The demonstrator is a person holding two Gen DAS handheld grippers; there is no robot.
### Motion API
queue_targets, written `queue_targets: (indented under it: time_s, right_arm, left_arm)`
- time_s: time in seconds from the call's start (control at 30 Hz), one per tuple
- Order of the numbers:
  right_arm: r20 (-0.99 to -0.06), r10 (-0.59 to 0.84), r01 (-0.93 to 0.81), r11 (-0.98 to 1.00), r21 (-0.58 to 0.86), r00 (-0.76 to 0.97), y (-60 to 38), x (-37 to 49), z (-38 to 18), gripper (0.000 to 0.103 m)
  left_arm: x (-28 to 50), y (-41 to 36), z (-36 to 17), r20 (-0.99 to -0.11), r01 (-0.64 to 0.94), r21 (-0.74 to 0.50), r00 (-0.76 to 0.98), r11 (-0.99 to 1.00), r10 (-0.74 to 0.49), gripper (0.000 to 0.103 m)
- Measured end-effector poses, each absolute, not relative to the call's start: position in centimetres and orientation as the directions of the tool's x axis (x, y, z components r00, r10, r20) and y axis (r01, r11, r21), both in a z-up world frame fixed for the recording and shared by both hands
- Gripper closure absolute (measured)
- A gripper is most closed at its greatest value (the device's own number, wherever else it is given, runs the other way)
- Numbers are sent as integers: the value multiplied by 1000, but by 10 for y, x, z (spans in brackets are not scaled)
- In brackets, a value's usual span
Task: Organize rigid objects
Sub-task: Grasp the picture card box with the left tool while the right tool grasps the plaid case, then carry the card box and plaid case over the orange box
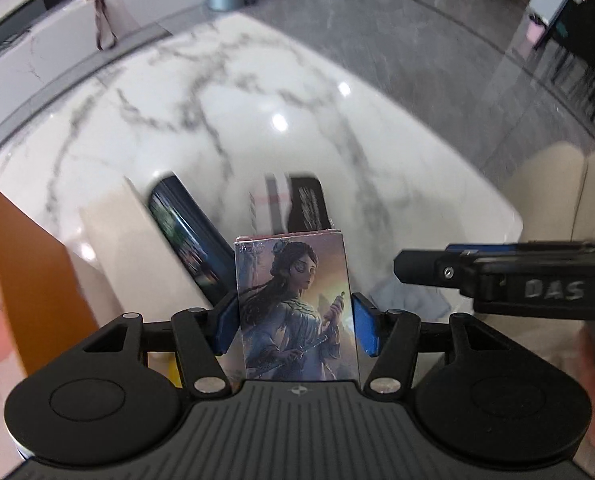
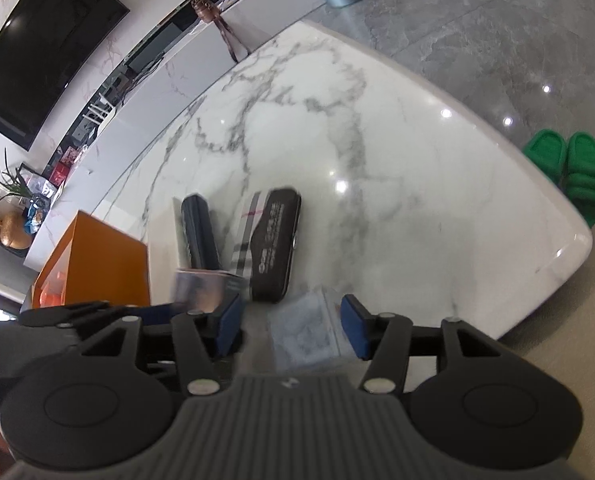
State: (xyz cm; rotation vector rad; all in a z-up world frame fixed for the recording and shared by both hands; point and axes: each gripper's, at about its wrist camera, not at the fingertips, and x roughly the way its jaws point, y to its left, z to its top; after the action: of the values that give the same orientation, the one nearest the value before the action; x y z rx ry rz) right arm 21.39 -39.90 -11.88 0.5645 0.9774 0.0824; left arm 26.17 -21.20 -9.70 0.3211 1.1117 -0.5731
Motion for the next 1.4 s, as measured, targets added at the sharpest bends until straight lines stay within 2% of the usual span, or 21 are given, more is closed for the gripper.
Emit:
queue_targets:
  time_s: [0.23,0.73,1.0,1.1,1.17,1.27,1.4]
  right_arm:
    - [-790,312,159,877,453,528,-391,248,-118,42]
    - [-876,250,180,920,347,411,-343,321,-156,38]
    - [-893,106,89,983,160,437,-303,335,-157,35]
    - [-897,54,44,996,82,439,-290,339,-160,30]
    - [-898,19,13,1000,27,440,-284,339,-161,34]
    - [-891,39,-1,999,44,452,-289,336,-161,37]
    - [-887,107,48,988,144,448,-307,333,-159,38]
  left_arm:
    - [291,-194,-79,-891,536,-17,374,844,-256,37]
    - [334,-163,-87,-881,502,-16,401,865,-249,37]
    - [347,-151,-93,-880,484,-45,395,874,-265,37]
    - [349,-148,-92,-876,475,-53,400,878,-269,37]
    - [348,-146,-90,-873,473,-61,401,879,-277,37]
    - [346,-144,-87,-868,473,-69,406,878,-287,37]
    - [339,-139,-79,-857,466,-92,413,880,-309,37]
